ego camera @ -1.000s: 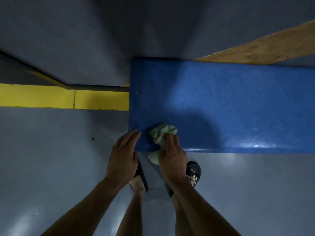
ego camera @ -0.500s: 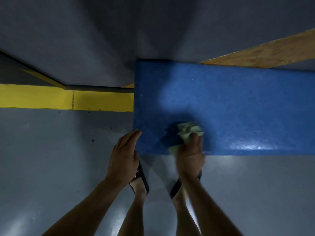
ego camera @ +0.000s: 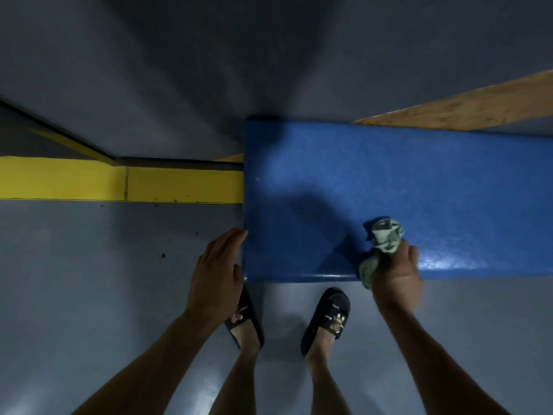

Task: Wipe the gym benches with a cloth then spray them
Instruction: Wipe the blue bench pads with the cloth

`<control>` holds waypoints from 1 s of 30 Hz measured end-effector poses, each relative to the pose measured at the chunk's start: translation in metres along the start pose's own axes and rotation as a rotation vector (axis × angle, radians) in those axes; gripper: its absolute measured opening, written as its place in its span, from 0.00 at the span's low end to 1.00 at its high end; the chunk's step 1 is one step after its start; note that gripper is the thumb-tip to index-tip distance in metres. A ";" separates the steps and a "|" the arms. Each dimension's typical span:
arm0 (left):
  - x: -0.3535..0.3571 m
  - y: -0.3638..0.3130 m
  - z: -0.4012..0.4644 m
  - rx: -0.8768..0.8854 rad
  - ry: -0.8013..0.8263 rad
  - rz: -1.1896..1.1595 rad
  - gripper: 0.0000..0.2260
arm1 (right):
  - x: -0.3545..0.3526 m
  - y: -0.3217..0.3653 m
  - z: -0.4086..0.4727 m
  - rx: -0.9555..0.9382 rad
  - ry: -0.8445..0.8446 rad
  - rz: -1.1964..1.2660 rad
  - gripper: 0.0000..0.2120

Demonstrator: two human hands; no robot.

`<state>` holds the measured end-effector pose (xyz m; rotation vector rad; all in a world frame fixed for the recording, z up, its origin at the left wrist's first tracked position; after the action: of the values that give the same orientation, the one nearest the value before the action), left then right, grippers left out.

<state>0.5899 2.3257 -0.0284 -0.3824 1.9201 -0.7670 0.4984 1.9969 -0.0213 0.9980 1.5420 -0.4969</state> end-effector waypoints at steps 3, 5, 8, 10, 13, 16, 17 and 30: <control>-0.005 0.002 0.007 -0.001 -0.011 0.002 0.28 | 0.042 0.049 -0.041 -0.104 0.075 0.037 0.29; -0.006 0.003 0.012 0.009 -0.008 0.001 0.28 | 0.063 0.093 -0.077 -0.254 0.118 0.056 0.32; -0.011 -0.002 0.021 0.034 -0.008 0.009 0.28 | 0.060 0.130 -0.092 -0.515 0.185 0.023 0.23; -0.015 -0.007 0.028 0.059 -0.007 0.011 0.27 | 0.048 0.123 -0.069 -0.658 0.196 -0.088 0.22; -0.016 -0.012 0.038 0.085 0.001 0.016 0.27 | 0.020 0.074 0.006 -0.485 0.151 -0.216 0.30; -0.013 -0.012 0.047 0.101 0.013 0.022 0.26 | -0.019 0.028 0.063 -0.048 0.095 -0.119 0.31; -0.012 -0.011 0.049 0.103 0.012 0.024 0.27 | -0.022 0.024 0.069 0.020 0.059 -0.105 0.29; -0.004 -0.031 0.080 0.077 -0.062 -0.021 0.25 | 0.039 0.146 0.016 -0.942 0.100 -0.235 0.24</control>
<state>0.6609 2.2774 -0.0300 -0.3754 1.8258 -0.8307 0.6276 2.0760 -0.0311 0.1142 1.7148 0.1495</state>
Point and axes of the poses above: each hand's wrist, its own z-axis towards the middle knuckle, its own x-axis out of the palm, y = z × x, the point moved 6 cm from there along z, towards the middle knuckle, and after that the axes turned 5 degrees about x, right-handed, at the moved point
